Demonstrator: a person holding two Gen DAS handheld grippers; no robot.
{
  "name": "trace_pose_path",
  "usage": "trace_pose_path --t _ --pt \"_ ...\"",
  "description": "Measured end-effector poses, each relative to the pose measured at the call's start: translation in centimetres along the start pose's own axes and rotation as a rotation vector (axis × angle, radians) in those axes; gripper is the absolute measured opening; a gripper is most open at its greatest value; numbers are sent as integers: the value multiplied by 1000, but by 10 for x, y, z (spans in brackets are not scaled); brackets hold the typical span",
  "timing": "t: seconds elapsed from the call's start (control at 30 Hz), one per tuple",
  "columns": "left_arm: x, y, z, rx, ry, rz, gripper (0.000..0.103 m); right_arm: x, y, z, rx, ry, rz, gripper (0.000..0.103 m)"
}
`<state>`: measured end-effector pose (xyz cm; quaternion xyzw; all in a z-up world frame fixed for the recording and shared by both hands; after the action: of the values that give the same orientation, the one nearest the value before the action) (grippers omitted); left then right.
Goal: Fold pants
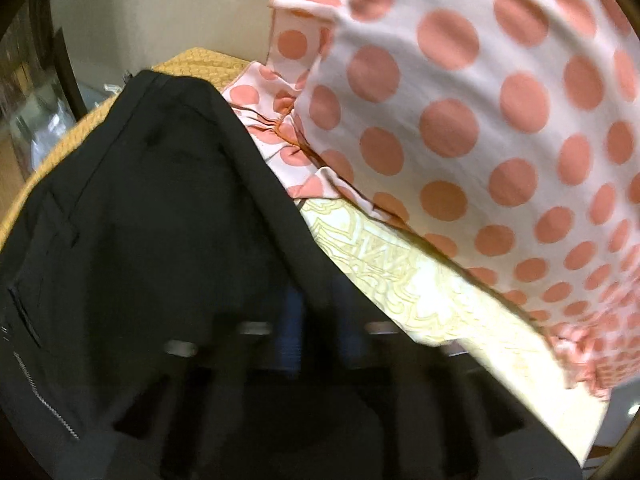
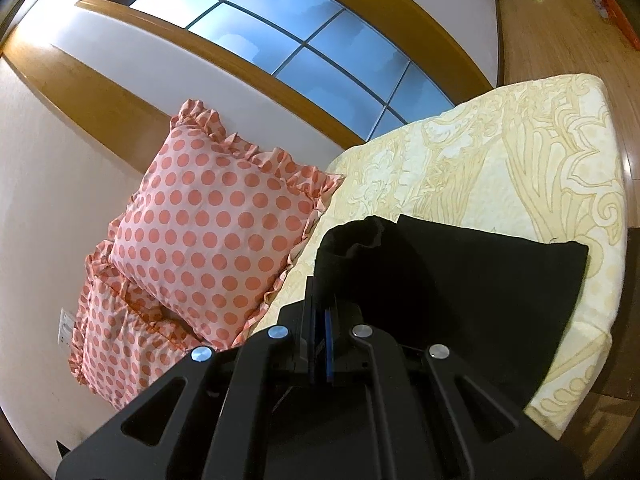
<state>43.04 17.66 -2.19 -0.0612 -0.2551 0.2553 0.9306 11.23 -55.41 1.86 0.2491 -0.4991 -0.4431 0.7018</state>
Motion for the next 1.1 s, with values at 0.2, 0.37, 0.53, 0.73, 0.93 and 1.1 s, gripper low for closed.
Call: trace_pose_path --t 0.2,0.37,0.53,0.73,0.93,1.1 --pt "-32 28 77 -60 -153 -45 5 7 -2 1 -7 -12 31 3" --pt "-83 61 154 -106 -277 -90 5 19 -2 8 -16 -39 57 3" --pt "-148 94 209 -112 -340 -99 5 30 -4 15 -22 -57 67 3" --pt "-224 138 227 -48 -371 -71 5 32 -14 21 -51 -43 75 3" --pt "-263 162 214 -30 -346 -26 5 28 -33 26 -82 -15 39 3" --pt "-276 162 210 6 -368 -70 7 28 -42 40 -105 -31 40 3"
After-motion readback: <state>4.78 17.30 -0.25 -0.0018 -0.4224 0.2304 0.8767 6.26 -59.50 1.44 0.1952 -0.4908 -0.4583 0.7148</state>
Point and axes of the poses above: each gripper's, at about its wrist camera, not at the fingertips, and z roughly against the way its jaws point, y to its left, x to its top, the point moved 7 cm from there along -z, roughly the way its jaws point, and after that the axes turned 1 degree about x, right-handed, at the moved point
